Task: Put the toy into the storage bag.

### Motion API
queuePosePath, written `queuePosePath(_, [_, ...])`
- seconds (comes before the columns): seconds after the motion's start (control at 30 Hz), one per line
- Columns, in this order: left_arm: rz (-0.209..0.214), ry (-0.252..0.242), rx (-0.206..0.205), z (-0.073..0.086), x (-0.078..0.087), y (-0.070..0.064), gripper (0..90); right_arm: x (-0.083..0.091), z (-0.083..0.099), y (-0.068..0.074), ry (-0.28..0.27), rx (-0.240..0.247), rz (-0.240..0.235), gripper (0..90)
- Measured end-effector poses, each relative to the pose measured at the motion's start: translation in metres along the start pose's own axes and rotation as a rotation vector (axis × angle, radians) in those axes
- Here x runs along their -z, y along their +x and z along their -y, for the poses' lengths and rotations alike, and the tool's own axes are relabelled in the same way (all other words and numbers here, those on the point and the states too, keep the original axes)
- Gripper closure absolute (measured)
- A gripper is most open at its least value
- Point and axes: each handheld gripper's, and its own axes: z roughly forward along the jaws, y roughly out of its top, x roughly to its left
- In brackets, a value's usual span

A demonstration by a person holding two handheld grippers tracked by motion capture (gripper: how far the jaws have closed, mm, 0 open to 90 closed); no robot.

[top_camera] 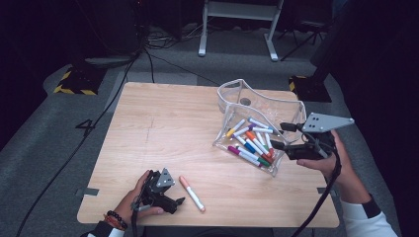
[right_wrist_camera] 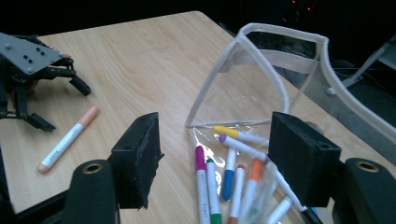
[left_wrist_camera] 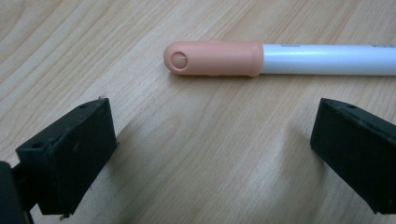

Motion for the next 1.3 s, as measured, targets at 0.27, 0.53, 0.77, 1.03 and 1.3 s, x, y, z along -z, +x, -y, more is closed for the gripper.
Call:
queuePosePath(0.27, [0.002, 0.000, -0.001, 0.006, 0.005, 0.004, 0.4, -0.016, 0.013, 0.028, -0.003, 0.019, -0.051, 31.8])
queuePosePath(0.53, [0.000, 0.003, 0.002, 0.012, 0.011, 0.008, 0.5, -0.036, 0.023, 0.051, 0.012, 0.038, -0.085, 30.2])
queuePosePath(0.77, [-0.012, 0.002, 0.013, 0.015, 0.013, 0.009, 0.5, -0.073, 0.032, 0.072, 0.058, 0.064, -0.130, 29.8])
queuePosePath(1.03, [-0.015, 0.001, 0.018, 0.015, 0.013, 0.009, 0.5, -0.128, 0.038, 0.096, 0.092, 0.088, -0.206, 30.2])
queuePosePath(1.3, [-0.010, 0.002, 0.013, 0.015, 0.013, 0.009, 0.3, -0.176, 0.039, 0.116, 0.113, 0.108, -0.273, 31.1])
